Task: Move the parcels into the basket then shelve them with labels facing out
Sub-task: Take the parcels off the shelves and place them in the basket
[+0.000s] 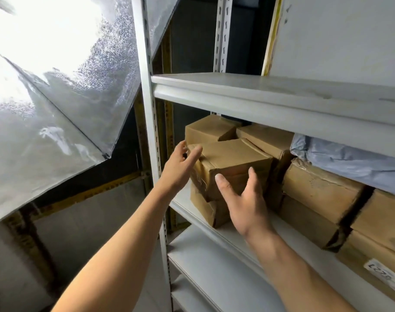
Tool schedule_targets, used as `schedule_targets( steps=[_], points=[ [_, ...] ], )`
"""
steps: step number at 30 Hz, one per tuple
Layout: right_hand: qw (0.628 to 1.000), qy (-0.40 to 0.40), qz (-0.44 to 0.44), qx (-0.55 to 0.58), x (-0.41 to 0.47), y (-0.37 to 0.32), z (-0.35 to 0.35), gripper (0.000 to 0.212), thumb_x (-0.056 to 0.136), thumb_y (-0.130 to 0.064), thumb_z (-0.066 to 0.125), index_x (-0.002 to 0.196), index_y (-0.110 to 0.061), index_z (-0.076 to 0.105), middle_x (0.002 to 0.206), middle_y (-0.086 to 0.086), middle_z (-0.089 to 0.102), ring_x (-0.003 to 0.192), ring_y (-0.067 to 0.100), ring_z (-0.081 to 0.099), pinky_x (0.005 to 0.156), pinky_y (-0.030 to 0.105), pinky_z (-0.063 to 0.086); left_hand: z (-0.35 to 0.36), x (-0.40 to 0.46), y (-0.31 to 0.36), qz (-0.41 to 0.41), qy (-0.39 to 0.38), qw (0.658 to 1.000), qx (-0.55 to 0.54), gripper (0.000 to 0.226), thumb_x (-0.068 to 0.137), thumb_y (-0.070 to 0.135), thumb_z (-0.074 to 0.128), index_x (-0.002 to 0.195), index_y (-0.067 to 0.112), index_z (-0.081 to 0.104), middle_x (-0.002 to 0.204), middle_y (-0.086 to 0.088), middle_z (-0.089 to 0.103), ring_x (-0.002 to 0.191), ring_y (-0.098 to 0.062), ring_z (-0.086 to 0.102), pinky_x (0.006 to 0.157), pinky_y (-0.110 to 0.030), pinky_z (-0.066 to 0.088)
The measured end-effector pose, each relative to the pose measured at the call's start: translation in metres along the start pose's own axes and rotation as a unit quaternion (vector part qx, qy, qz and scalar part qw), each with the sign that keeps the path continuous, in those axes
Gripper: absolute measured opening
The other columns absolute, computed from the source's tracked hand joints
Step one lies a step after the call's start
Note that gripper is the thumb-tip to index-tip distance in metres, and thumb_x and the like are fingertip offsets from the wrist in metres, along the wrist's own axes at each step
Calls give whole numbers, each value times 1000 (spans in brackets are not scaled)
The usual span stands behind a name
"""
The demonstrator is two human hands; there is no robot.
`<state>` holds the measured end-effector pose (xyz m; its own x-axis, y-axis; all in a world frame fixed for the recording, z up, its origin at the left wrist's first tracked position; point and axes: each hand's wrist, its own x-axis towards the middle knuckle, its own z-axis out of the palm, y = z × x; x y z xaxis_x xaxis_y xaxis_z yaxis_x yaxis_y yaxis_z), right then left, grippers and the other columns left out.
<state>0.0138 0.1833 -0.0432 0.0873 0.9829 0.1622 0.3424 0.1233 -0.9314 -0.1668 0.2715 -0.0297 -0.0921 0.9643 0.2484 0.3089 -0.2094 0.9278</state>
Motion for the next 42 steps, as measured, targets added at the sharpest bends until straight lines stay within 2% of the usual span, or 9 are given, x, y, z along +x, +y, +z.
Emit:
schedule_targets(
  steps=[3,11,15,20,23,28,30,34,42],
  points=[
    [995,48,18,84,4,-4,18,102,89,-65,67,167,-31,11,164,-2,33,132,11,45,66,2,47,1,13,-7,-26,-47,997,-52,93,84,84,61,157,31,37,150,1,56,131,-18,60,115,-47,48],
    [983,67,56,159,4,1,29,107,87,-70,67,167,-38,4,173,-8,20,143,8,35,87,11,39,10,-9,4,17,1,998,-67,53,99,54,65,140,25,49,124,5,63,110,-13,65,95,-30,57],
    [971,78,27,223,-7,7,19,103,79,-73,77,164,-44,25,159,-10,48,136,6,55,95,17,50,11,-45,14,45,15,997,-64,38,101,52,62,123,24,50,115,1,63,103,-16,67,83,-28,57],
    [956,49,-10,288,-41,15,-16,67,88,-46,73,151,-42,50,138,-1,70,125,22,69,105,52,55,17,-101,22,60,-12,992,-109,37,98,54,66,115,25,51,113,-8,67,100,-19,72,74,-23,61],
    [964,54,-25,261,-77,24,-46,59,87,-51,69,145,-47,56,136,-2,70,127,28,66,107,64,50,28,-134,25,32,-60,984,-166,52,94,62,63,123,20,53,115,-9,66,97,-10,73,73,-24,61],
    [972,61,-24,226,-155,51,-101,64,87,-51,65,149,-51,48,138,-12,67,127,16,65,108,55,53,69,-201,29,-52,-161,959,-226,83,77,70,72,145,29,49,141,-5,61,126,-26,64,107,-52,55],
    [975,65,-29,212,-187,63,-123,58,91,-46,61,148,-48,49,134,-13,69,123,12,66,105,49,56,88,-230,30,-46,-184,955,-227,70,85,57,70,146,30,49,140,-3,63,123,-24,67,103,-47,58],
    [971,96,-11,217,-248,93,-167,54,93,-39,60,147,-43,52,139,-2,67,128,22,64,108,57,52,129,-291,42,-14,-222,948,-226,54,92,39,62,144,30,52,124,7,74,113,-18,71,90,-39,62],
    [949,217,18,226,-368,128,-244,67,89,-47,69,153,-45,46,148,-2,62,136,23,59,113,55,46,214,-375,68,16,-370,903,-218,56,94,33,59,149,26,48,128,3,70,110,-16,69,76,-27,57]
  ],
)
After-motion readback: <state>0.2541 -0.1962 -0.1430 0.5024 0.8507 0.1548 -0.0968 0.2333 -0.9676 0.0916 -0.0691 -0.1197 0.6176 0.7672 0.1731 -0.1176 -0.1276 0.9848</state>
